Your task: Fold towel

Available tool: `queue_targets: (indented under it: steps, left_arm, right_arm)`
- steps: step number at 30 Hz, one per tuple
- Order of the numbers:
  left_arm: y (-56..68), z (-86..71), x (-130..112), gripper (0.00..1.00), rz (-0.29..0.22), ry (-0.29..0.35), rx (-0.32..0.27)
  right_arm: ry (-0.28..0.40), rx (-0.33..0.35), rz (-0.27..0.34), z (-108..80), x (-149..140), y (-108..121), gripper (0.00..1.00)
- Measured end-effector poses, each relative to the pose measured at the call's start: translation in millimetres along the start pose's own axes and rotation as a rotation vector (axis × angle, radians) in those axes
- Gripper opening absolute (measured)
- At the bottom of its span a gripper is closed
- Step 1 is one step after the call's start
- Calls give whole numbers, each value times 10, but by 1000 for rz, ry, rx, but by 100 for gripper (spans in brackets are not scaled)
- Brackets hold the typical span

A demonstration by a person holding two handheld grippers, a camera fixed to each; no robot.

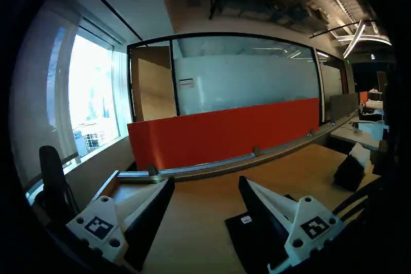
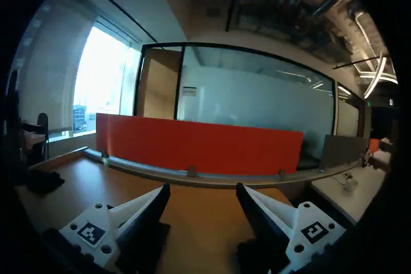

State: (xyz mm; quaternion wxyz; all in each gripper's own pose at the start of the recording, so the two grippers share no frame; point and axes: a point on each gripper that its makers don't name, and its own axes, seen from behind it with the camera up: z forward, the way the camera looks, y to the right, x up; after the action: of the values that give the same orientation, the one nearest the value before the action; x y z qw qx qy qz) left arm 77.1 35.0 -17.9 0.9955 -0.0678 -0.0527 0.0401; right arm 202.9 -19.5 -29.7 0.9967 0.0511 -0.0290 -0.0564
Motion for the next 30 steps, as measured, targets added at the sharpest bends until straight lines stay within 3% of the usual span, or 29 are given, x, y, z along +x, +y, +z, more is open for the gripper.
queue_targets:
  steps: [12, 20, 30]
  left_arm:
    - [258, -65, -382, 92, 13, -100, -136]
    - [359, -24, -668, 92, 32, -152, -181]
    - [537, 43, -1182, 92, 57, -224, -233]
  right_arm:
    - [-127, 288, -96, 15, -356, -666, 100]
    - [-185, 353, -119, 37, -573, -849, 100]
    - [-277, 397, -146, 31, -1083, -1008, 100]
